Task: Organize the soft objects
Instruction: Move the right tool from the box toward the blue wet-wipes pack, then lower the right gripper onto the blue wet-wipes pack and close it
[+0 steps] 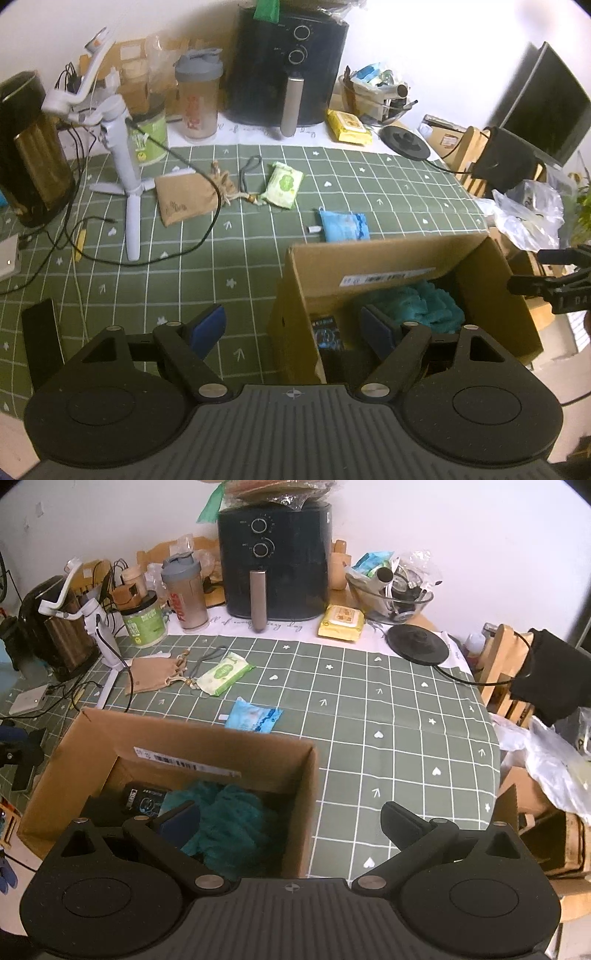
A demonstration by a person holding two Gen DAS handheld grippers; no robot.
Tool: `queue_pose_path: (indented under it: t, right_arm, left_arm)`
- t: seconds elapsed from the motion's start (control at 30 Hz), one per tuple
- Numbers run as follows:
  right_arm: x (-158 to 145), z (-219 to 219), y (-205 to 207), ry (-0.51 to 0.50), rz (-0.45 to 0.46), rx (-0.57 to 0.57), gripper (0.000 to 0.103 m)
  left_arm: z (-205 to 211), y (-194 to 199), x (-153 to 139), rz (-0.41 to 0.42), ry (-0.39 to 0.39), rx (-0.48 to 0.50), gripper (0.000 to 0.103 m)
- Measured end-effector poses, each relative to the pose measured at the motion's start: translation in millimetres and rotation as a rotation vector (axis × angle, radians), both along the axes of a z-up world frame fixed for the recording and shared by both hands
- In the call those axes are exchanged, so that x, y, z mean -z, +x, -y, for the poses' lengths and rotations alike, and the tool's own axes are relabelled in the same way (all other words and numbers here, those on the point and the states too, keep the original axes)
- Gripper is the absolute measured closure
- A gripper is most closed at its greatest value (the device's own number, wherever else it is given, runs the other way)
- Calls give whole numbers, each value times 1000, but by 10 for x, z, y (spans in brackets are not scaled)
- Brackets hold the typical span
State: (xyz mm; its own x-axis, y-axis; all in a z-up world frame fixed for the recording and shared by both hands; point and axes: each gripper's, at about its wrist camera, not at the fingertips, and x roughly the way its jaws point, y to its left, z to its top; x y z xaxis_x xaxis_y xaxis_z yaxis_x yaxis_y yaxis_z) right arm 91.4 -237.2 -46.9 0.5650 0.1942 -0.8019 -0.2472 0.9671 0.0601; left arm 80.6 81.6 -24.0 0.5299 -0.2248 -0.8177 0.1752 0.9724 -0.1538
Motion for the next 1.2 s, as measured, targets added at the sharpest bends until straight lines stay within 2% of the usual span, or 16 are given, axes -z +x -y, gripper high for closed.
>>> queue_pose_path:
  t: [0.33, 0.63, 0.77, 1.1, 1.13, 1.2]
  right_arm:
    - [-51, 144, 422, -5, -36, -5, 0]
    - [-22, 199, 798, -4, -50, -82, 0]
    - [29, 190, 994, 1, -62, -129, 0]
    - [243, -6, 1565, 51, -126, -332, 1]
    - [274, -33, 1627, 59, -137, -349, 2]
    - [356, -96, 1761, 70, -159, -390, 9]
  left_arm:
    - [68, 200, -84, 18, 17, -13, 23]
    - [91, 268, -44, -5, 8, -47, 23]
    - [95, 279, 2, -29, 6, -60, 23]
    - [96, 252, 95, -89, 10, -98, 23]
    - [95, 247, 106, -95, 9, -102, 23]
    - [88, 237, 124, -105, 8, -108, 23]
